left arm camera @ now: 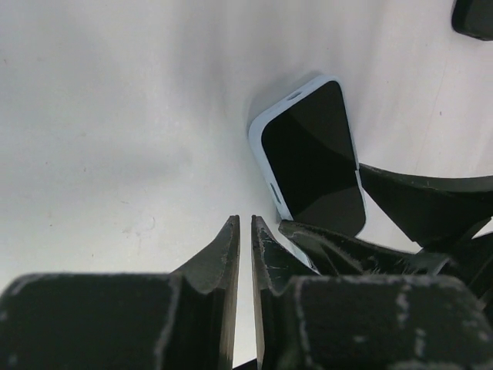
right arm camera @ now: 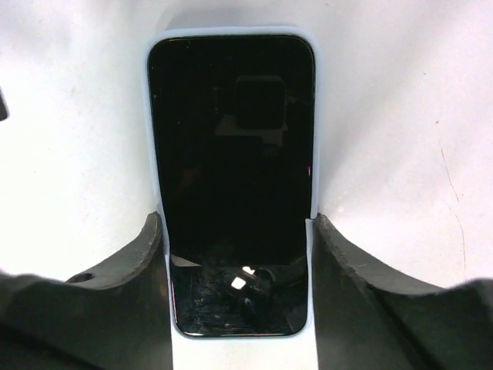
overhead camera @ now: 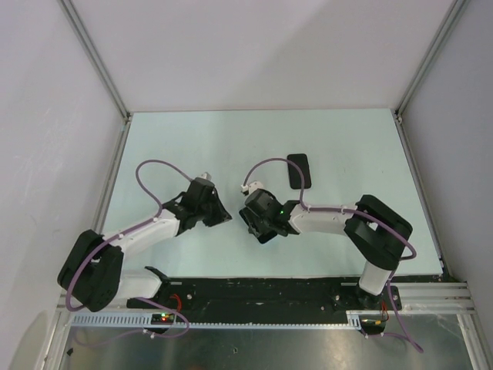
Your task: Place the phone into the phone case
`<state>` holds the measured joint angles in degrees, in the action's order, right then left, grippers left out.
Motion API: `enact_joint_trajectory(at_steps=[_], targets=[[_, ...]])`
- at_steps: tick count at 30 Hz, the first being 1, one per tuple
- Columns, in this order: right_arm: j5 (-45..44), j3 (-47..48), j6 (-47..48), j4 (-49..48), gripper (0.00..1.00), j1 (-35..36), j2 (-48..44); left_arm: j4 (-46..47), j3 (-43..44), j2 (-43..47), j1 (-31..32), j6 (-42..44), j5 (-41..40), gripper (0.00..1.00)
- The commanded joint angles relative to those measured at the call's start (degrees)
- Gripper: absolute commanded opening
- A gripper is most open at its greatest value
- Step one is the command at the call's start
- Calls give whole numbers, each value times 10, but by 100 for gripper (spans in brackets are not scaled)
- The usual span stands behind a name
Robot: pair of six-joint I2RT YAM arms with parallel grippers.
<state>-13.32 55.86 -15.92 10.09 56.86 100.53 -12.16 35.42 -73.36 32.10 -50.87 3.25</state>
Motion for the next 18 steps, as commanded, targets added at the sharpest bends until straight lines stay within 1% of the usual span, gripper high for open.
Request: enact_joint_trajectory(at_steps=[1,3,5,9,14,18], targets=[[-19,7,-56,39,31,-38,28,3,-5,24,-11,18,2,14],[-19,28,-71,41,26,-62,34,2,-7,26,-12,19,1,14],[-21,57,-76,45,25,-85,48,3,-10,27,-14,19,0,14],[-36,145,-71,60,25,-124,99,2,-12,31,-15,19,1,15],[-55,264,-75,110,25,-171,172,0,-12,34,-16,19,2,15],[-78,336,-84,154,25,-189,221,0,-10,34,-16,19,3,15]])
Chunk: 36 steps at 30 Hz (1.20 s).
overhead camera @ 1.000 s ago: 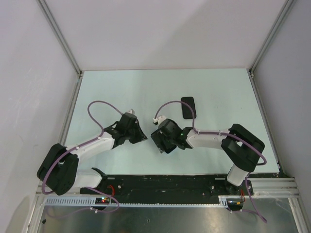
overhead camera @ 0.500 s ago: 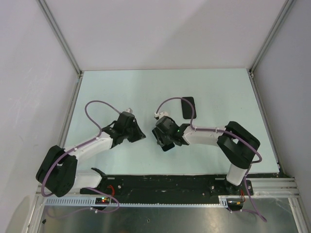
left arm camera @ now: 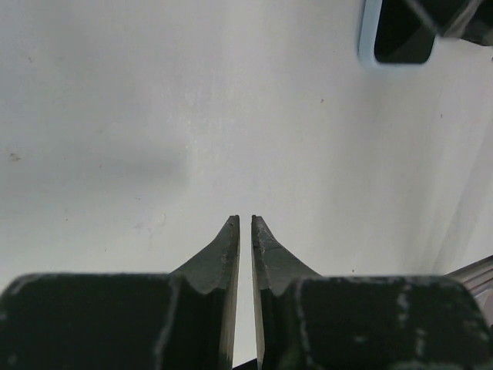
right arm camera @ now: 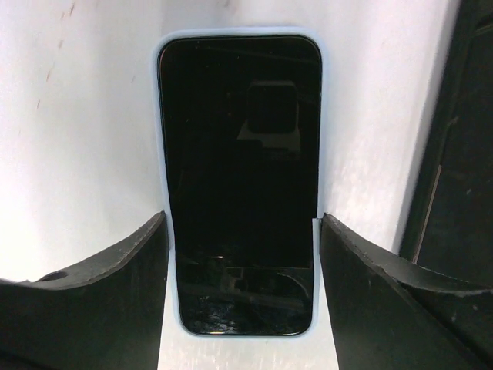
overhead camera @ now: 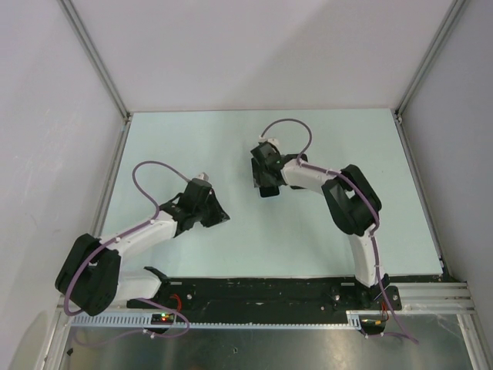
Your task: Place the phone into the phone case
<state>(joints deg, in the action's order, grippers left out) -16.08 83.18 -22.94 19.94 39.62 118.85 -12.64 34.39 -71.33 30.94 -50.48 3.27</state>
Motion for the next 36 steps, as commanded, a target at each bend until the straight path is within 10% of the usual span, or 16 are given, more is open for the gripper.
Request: enact_joint_trajectory(at_steps=[1,9,16,20,23,29,36], targets=[[-56,74,-17,63,25,-20,46,4,0,13,-4,16,3,15],[-54,115,-26,82,33,-32,79,4,2,9,-5,16,5,15],[-33,103,-37,83,88,-34,50,4,7,4,-5,17,7,15],[-21,102,-37,83,99,-35,13,3,8,7,-5,22,6,16],[2,92,-39,75,99,-38,-30,4,9,13,-5,28,5,31],[50,-11,-72,18,99,-41,-166,-5,13,44,-7,49,-4,93],[56,-240,-116,-67,100,-36,-396,-32,35,109,-8,82,-24,100]])
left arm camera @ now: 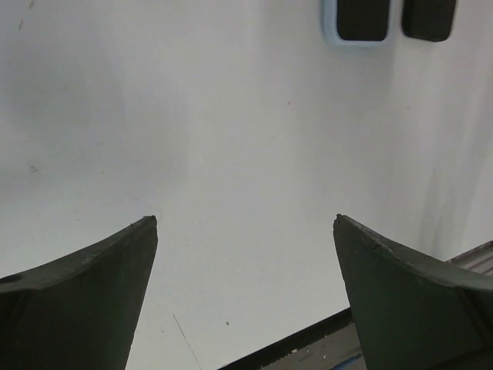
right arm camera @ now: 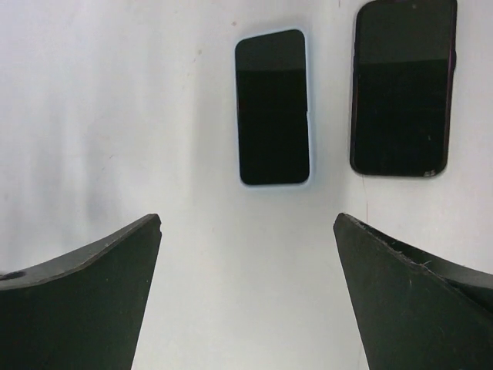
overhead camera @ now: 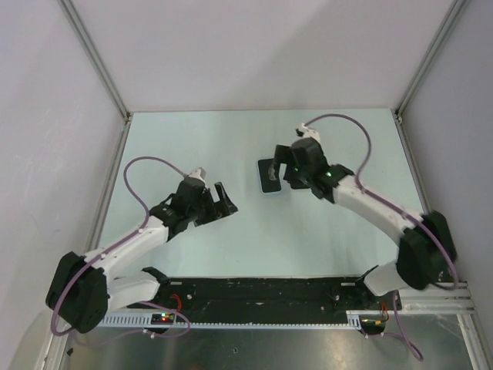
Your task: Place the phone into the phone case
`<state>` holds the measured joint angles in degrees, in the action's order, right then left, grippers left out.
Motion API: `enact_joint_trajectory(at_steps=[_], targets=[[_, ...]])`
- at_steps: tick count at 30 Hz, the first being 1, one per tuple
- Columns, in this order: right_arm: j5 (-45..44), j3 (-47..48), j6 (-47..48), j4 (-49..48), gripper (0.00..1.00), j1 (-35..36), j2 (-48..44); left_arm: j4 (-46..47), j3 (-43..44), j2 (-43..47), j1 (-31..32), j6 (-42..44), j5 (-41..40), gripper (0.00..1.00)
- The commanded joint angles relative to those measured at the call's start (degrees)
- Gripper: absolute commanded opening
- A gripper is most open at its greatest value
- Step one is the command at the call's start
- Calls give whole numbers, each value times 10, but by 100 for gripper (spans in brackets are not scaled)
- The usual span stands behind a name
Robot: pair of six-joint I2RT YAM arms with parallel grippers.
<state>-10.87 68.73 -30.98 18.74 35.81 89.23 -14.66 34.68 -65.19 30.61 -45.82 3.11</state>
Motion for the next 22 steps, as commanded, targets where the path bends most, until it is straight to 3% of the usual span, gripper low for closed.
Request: enact_joint_trajectory(at_steps=[1,6,10,22], targets=[[0,-124,-39,-62,100,2,-128,-17,34,58,-5,39,-25,100],[-1,-246,-54,-85,99,2,-264,-37,44,117,-5,57,-58,100],[-7,-297,-67,-84,99,2,-319,-51,49,130,-5,59,-70,100],[6,-320,-66,-129,100,2,-335,-53,33,145,-5,56,-86,100]])
